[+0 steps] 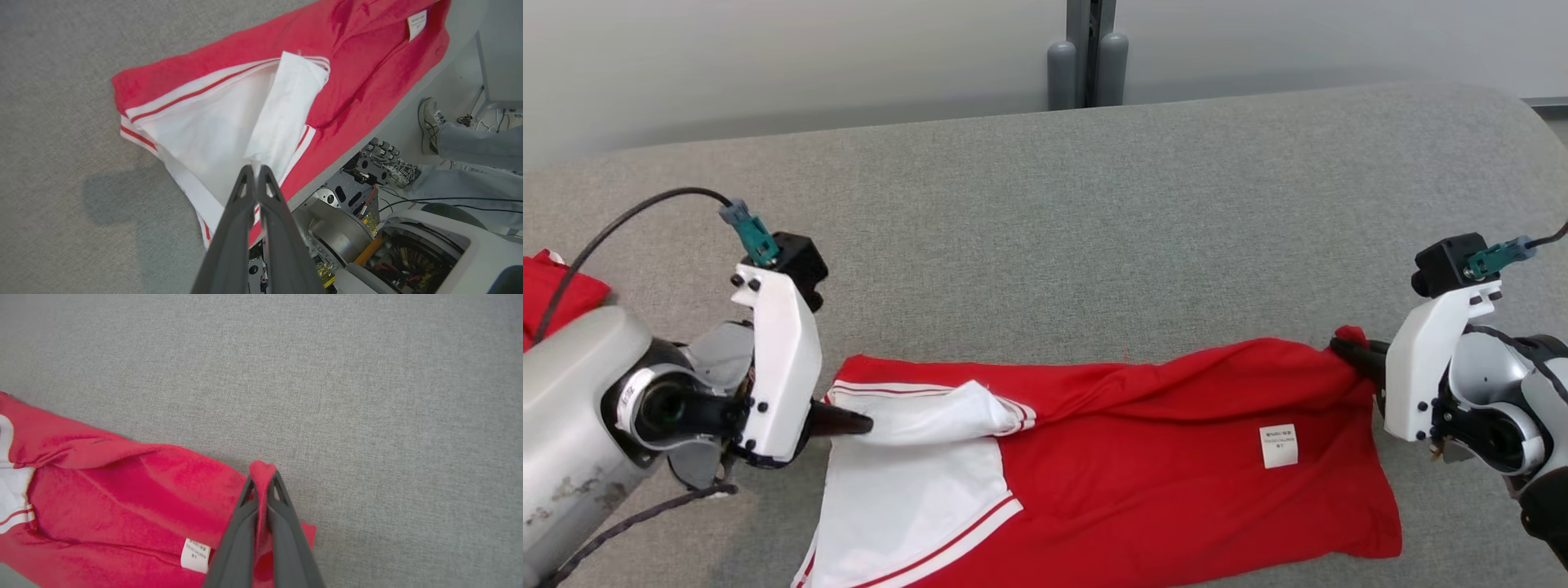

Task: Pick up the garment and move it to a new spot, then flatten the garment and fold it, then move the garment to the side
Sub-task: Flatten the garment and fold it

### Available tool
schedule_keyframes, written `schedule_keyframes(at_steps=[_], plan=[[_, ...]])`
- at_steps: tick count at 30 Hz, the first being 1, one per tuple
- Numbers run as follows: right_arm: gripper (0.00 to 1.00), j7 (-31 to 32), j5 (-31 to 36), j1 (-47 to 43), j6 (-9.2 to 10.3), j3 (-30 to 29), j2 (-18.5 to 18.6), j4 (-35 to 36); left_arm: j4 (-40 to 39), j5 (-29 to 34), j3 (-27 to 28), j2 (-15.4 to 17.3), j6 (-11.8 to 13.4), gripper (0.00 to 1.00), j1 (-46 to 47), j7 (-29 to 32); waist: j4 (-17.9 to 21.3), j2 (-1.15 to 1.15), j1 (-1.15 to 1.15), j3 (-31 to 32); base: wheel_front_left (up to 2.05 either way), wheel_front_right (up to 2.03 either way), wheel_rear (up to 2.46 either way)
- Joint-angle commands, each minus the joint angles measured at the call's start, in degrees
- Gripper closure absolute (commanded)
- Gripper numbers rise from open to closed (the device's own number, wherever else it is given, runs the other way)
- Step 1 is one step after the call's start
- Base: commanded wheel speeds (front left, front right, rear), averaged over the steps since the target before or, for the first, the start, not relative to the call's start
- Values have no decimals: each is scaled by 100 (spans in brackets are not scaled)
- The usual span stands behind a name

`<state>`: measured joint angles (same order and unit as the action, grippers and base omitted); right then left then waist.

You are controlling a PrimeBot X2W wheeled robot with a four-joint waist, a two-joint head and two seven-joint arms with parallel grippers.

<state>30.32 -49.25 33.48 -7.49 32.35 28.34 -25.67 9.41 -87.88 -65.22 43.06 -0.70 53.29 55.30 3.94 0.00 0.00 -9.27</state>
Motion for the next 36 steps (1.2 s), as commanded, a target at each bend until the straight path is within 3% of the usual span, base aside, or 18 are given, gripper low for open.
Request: schedule_keyframes(at_steps=[1, 8, 14, 22, 36], plan=[[100, 88, -85, -33, -1, 53, 94, 75, -42, -41, -19, 43, 41, 100, -85, 22, -15, 0, 0, 5, 0, 0, 0], [100, 803, -615, -140, -1, 260, 586, 471, -415, -162, -111, 173, 211, 100, -273, 205, -54, 0, 0, 81, 0, 0, 0], [100, 1341, -780, -222, -1, 310, 745, 609, -577, -259, -173, 241, 308, 100, -411, 298, -46, 0, 0, 123, 0, 0, 0], [100, 1446, -492, -211, -1, 429, 719, 473, -701, -337, -218, 253, 381, 100, -516, 406, -54, 0, 0, 69, 0, 0, 0], [100, 939, -169, 6, -1, 648, 610, 317, -689, -381, -282, 168, 392, 100, -630, 431, -51, 0, 0, -19, 0, 0, 0]])
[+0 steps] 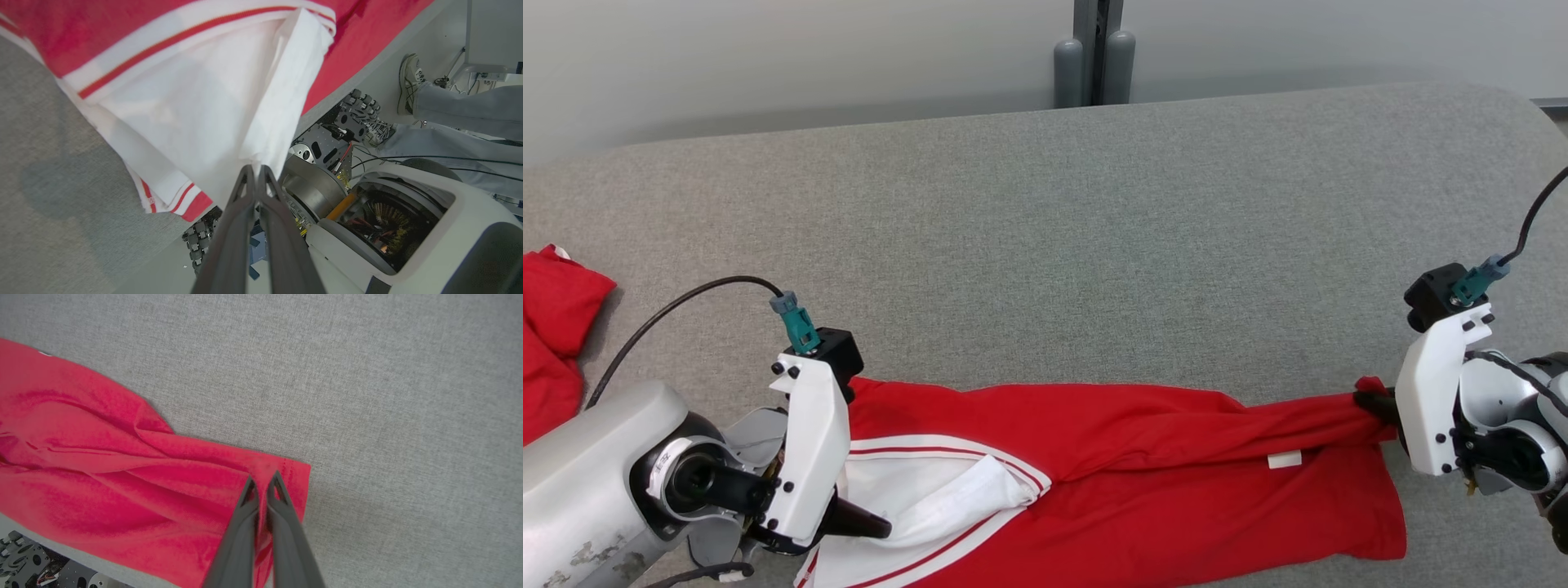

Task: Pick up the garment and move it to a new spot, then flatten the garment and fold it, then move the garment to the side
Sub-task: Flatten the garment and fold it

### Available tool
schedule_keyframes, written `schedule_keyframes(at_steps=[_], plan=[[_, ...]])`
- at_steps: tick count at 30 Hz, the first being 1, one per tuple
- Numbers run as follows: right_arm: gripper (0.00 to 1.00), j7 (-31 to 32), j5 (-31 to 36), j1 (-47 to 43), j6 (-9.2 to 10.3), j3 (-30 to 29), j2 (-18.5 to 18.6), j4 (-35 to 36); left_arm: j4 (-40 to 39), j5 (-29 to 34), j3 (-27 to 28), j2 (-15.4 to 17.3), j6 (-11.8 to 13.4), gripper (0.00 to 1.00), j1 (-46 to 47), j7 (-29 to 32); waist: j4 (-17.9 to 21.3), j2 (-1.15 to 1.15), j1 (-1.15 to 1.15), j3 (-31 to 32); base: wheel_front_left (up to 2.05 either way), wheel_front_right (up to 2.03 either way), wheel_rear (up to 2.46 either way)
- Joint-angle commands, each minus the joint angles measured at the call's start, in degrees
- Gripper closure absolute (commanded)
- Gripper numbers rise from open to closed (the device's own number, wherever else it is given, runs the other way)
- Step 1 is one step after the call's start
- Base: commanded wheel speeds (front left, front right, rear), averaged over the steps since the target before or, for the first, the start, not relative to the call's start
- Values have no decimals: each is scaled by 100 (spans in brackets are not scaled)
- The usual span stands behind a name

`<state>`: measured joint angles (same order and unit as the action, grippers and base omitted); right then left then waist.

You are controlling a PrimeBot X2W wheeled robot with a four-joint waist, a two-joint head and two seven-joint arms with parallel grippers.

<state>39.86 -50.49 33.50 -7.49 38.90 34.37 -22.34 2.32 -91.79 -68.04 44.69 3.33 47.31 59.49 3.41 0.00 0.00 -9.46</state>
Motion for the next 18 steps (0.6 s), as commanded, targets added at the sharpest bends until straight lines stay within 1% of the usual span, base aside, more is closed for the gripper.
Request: schedule_keyframes(at_steps=[1, 3, 4, 5, 6, 12, 15, 18], plan=[[100, -16, -44, 5, -1, -7, 7, -16, 19, 10, 0, 5, -12, 100, -32, 12, 1, 0, 0, 0, 0, 0, 0], [100, 18, -102, -22, -1, 5, -7, -53, 44, 21, -6, -7, -25, 100, -64, -12, 8, 0, 0, 0, 0, 0, 0], [100, 20, -113, -25, -1, 11, -12, -67, 63, 32, -5, -16, -27, 65, -76, -31, 12, 0, 0, 3, 0, 0, 0], [60, 15, -132, -25, -1, 16, -15, -79, 79, 45, -8, -20, -36, 2, -85, -38, 17, 0, 0, 9, 0, 0, 0], [0, 9, -144, -24, -1, 24, -14, -90, 95, 63, -19, -20, -40, 0, -88, -40, 23, 0, 0, 17, 0, 0, 0], [0, -5, -241, -91, -1, -39, -9, -107, 170, 102, -32, -10, -87, 0, -108, -32, 49, 0, 0, 158, 0, 0, 0], [0, -3, -305, -146, -1, -74, 62, -39, 197, 133, -13, 12, -120, 0, -135, -90, 56, 0, 0, 269, 0, 0, 0], [0, -115, -408, -232, -1, -227, 134, 63, 228, 128, 47, 13, -161, 0, -147, -223, 46, 0, 0, 409, 0, 0, 0]])
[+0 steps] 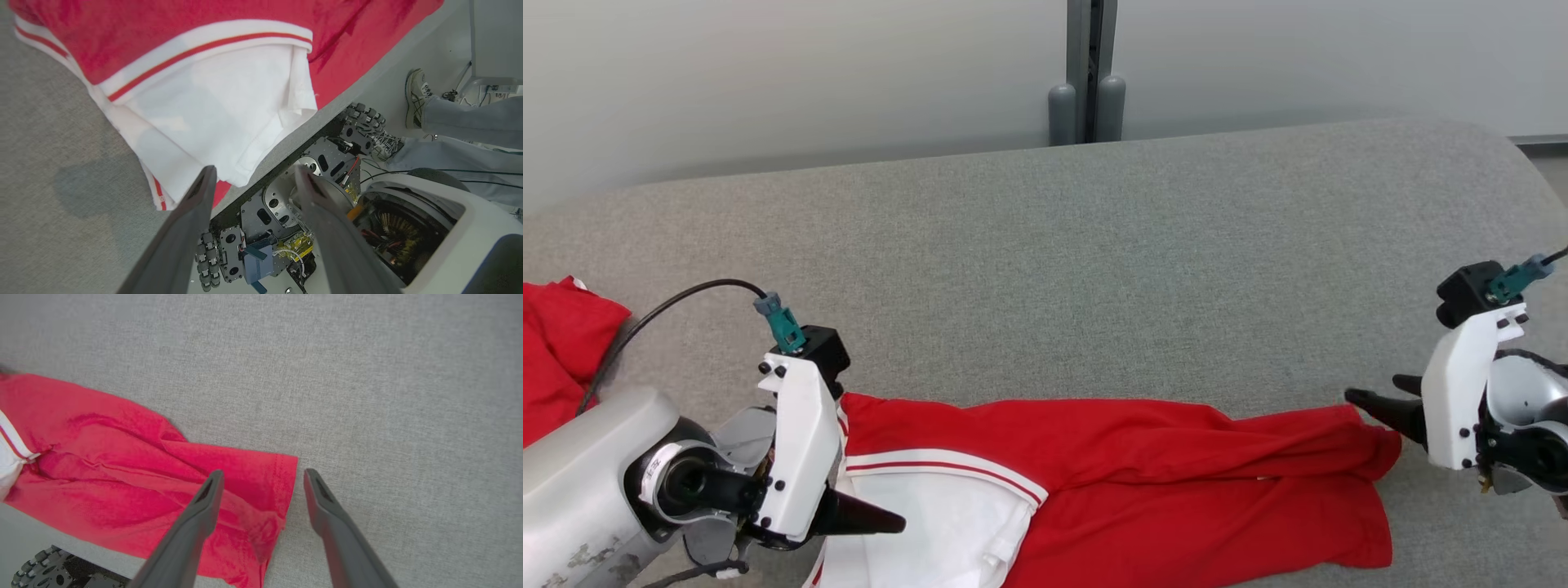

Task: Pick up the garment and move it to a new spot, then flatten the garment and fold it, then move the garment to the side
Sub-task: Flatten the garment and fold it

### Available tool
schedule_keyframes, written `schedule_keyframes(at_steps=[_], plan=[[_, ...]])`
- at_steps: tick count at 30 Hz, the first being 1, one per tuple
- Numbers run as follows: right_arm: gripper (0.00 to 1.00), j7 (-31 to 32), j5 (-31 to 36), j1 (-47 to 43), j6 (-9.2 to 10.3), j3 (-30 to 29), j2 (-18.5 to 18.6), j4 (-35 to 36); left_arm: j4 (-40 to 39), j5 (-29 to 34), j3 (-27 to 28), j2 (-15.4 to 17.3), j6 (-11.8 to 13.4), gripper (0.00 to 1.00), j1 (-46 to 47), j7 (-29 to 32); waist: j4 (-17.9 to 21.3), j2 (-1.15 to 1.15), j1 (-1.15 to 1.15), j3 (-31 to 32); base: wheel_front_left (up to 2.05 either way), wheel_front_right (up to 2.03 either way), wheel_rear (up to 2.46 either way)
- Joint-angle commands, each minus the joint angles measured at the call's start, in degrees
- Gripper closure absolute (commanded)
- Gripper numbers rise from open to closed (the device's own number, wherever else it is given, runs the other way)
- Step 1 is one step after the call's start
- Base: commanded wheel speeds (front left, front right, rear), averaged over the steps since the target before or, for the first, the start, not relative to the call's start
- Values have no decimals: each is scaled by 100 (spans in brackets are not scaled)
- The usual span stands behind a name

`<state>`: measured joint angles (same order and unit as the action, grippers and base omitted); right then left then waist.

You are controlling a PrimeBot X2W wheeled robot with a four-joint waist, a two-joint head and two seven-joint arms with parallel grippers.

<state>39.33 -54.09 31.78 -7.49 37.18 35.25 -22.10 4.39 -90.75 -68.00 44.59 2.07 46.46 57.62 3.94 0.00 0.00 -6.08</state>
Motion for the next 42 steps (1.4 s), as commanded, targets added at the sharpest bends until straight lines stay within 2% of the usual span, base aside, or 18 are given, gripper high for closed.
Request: schedule_keyframes(at_steps=[1, 6, 11, 13, 17, 25, 26, 30, 32, 35, 38, 40, 42], plan=[[0, -136, -84, -84, -1, -138, 64, 91, 29, 16, 87, 17, -66, 0, -65, -112, -13, 0, 0, 123, 0, 0, 0], [0, -864, -134, -289, -1, -743, 105, 419, 84, 152, 367, -6, -225, 0, -124, -794, -46, 0, 0, 367, 0, 0, 0], [0, -1737, 164, -599, -1, -1365, -45, 600, 160, 381, 773, -69, -351, 0, -320, -1954, -94, 0, 0, 543, 0, 0, 0], [0, -2198, 394, -808, -1, -1706, -206, 683, 147, 524, 998, -19, -294, 0, -463, -2635, -127, 0, 0, 592, 0, 0, 0], [0, -2879, 790, -1060, -1, -2235, -517, 770, 117, 851, 1301, 89, -89, 0, -678, -3632, -170, 0, 0, 611, 0, 0, 0], [0, -4044, 1485, -1630, -1, -3140, -1421, 970, -203, 1187, 1896, 210, 391, 0, -1491, -5665, -244, 0, 0, 624, 0, 0, 0], [0, -4044, 1485, -1630, -1, -3140, -1421, 970, -203, 1187, 1896, 210, 391, 0, -1491, -5665, -244, 0, 0, 624, 0, 0, 0], [0, -4466, 1845, -1976, -1, -3423, -1775, 1106, -331, 1565, 2103, 237, 798, 0, -1978, -6791, -290, 0, 0, 638, 0, 0, 0], [0, -4619, 1953, -2143, -1, -3518, -1920, 1156, -351, 1825, 2188, 231, 1050, 0, -2227, -7110, -309, 0, 0, 633, 0, 0, 0], [0, -4714, 2102, -2371, -1, -3593, -2086, 1136, -436, 2085, 2585, 23, 1295, 0, -2649, -7270, -331, 0, 0, 618, 0, 0, 0], [0, -4728, 2218, -2543, -1, -3622, -2184, 1052, -557, 2752, 3457, -378, 1508, 0, -3185, -7282, -361, 0, 0, 603, 0, 0, 0], [0, -4692, 2240, -2633, -1, -3649, -2250, 938, -656, 3230, 3964, -728, 1556, 0, -3624, -7270, -373, 0, 0, 599, 0, 0, 0], [0, -4614, 2302, -2714, -1, -3658, -2296, 801, -747, 3674, 4433, -1079, 1489, 0, -3999, -7272, -379, 0, 0, 596, 0, 0, 0]])
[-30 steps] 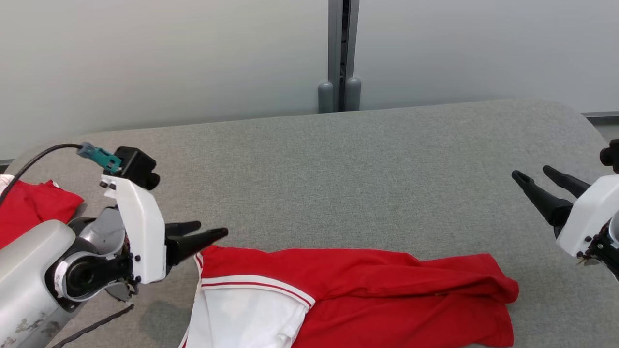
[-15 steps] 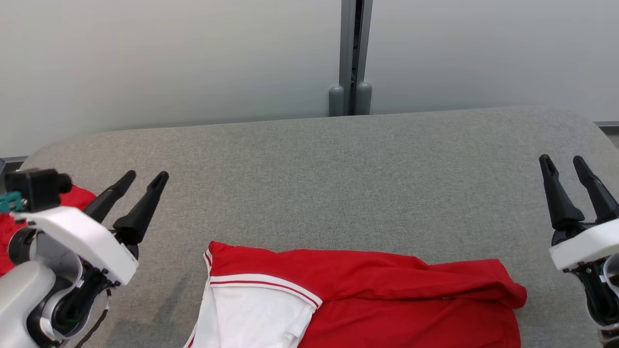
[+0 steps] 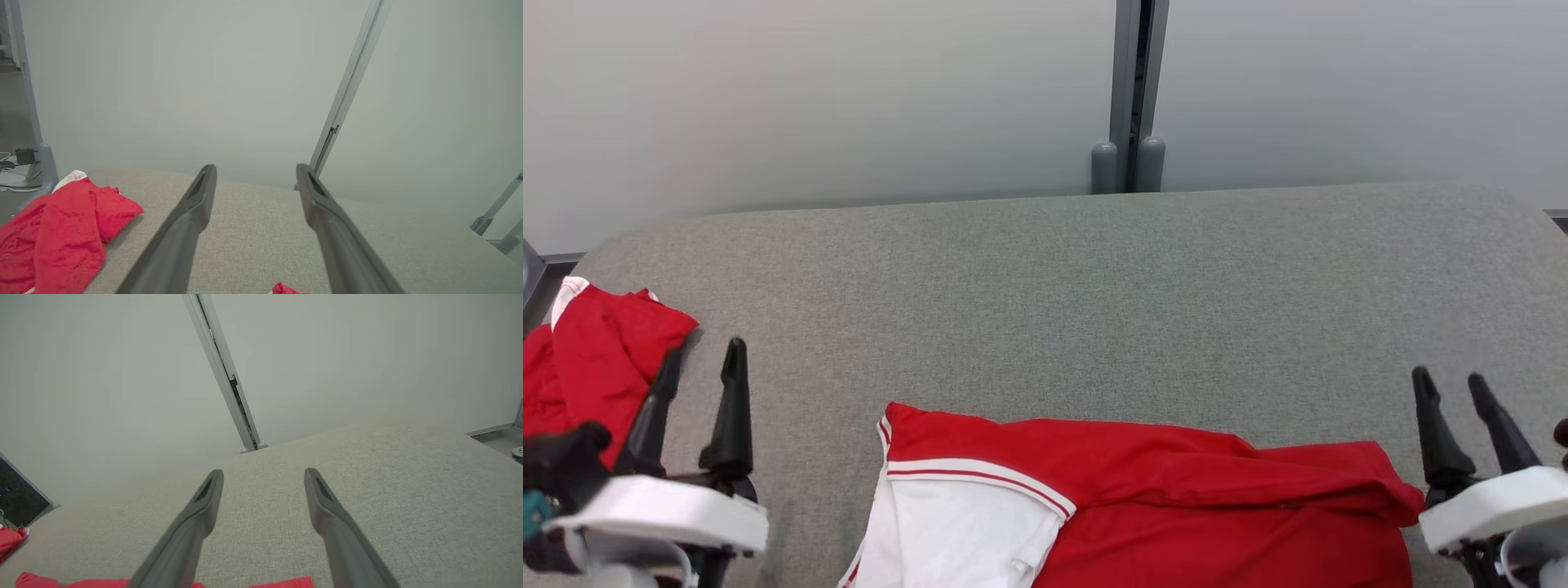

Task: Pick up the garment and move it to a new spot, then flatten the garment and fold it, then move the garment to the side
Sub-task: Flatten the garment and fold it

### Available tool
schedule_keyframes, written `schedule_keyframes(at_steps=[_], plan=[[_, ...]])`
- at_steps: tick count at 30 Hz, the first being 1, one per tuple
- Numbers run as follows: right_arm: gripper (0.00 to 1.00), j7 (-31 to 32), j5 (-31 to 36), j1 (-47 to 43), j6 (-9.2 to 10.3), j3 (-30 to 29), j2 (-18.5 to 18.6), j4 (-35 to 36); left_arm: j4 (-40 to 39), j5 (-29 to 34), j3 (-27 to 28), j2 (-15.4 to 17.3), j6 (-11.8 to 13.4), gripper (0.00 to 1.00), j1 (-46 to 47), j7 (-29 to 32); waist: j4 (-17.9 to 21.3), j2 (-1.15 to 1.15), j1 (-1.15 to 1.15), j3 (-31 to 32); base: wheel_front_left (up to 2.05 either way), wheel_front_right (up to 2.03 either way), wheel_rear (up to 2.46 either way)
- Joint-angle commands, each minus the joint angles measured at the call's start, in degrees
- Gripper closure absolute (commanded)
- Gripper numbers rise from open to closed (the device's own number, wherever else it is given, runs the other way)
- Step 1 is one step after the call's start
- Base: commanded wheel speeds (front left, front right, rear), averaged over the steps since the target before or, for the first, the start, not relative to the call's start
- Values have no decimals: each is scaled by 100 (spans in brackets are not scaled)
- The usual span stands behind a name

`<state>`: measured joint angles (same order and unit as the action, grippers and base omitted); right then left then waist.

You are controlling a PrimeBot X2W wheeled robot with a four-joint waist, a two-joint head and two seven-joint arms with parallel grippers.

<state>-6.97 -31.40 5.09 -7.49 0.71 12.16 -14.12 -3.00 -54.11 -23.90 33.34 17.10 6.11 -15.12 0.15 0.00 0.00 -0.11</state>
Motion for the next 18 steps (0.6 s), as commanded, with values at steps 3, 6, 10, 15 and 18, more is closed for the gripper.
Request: schedule_keyframes(at_steps=[3, 6, 10, 15, 18], plan=[[0, 118, 79, -136, -1, 25, -70, -221, -104, 597, 463, -507, -163, 0, -438, 2, -12, 0, 0, -11, 0, 0, 0], [0, 146, 80, -214, -1, -4, -116, -382, -119, 1179, 727, -965, -334, 0, -724, 1, -23, 0, 0, -30, 0, 0, 0], [0, 93, 152, -248, -1, -35, -170, -477, -25, 1756, 1008, -1459, -599, 0, -974, 1, -16, 0, 0, -55, 0, 0, 0], [0, 169, 201, -206, -1, -73, -247, -643, 196, 2139, 1333, -1934, -975, 0, -1075, 0, -7, 0, 0, -79, 0, 0, 0], [0, 367, 198, -171, -1, -141, -299, -834, 302, 2296, 1461, -2123, -1183, 0, -1069, 0, -13, 0, 0, -98, 0, 0, 0]])
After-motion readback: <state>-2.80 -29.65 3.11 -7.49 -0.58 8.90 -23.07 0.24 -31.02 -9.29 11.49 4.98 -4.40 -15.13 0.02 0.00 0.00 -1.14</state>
